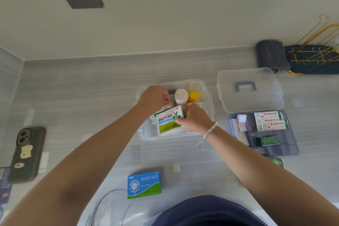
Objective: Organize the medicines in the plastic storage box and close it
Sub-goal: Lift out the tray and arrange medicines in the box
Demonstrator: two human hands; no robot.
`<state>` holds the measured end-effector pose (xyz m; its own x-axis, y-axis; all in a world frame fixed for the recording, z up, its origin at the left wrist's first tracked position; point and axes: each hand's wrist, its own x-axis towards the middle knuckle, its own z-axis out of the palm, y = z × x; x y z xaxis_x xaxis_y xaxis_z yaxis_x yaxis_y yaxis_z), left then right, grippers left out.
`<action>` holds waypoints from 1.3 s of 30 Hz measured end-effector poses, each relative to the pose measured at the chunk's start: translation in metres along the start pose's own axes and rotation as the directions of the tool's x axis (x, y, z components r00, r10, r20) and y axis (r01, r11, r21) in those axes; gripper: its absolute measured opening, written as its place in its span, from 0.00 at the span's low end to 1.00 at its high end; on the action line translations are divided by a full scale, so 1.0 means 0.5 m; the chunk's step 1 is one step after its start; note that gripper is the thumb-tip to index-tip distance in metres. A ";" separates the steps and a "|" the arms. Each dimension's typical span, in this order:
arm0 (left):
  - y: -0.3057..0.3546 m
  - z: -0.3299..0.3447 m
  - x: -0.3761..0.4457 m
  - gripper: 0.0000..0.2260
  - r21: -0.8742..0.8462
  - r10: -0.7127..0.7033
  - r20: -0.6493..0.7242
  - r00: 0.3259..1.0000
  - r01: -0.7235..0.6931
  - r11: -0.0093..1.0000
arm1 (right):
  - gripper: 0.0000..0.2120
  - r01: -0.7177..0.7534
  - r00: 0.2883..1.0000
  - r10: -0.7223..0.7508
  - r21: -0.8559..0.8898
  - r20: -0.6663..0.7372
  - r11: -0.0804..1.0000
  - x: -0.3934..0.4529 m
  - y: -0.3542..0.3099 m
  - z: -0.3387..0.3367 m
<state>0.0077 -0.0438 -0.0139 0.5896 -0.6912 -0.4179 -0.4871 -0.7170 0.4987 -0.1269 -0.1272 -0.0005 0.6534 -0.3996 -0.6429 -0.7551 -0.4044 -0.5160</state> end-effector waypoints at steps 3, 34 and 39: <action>-0.004 -0.002 -0.003 0.04 -0.062 -0.027 -0.024 0.999 0.026 0.998 | 0.19 -0.038 0.998 0.038 -0.007 0.042 0.999 0.016 -0.007 0.017; 0.033 0.003 -0.149 0.10 -0.463 -0.125 -0.162 0.979 0.036 0.886 | 0.12 0.302 0.933 -0.223 0.277 -0.283 0.912 -0.095 0.030 -0.014; 0.087 0.045 -0.203 0.08 -0.529 -0.109 -0.211 0.971 -0.020 0.848 | 0.09 0.397 0.868 -0.219 0.359 -0.445 0.845 -0.176 0.095 -0.038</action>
<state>-0.0876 -0.0069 0.0331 0.7621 -0.5739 -0.2998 -0.0837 -0.5465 0.8333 -0.2192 -0.1271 0.0422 0.7567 -0.6247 -0.1928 -0.3974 -0.2053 -0.8944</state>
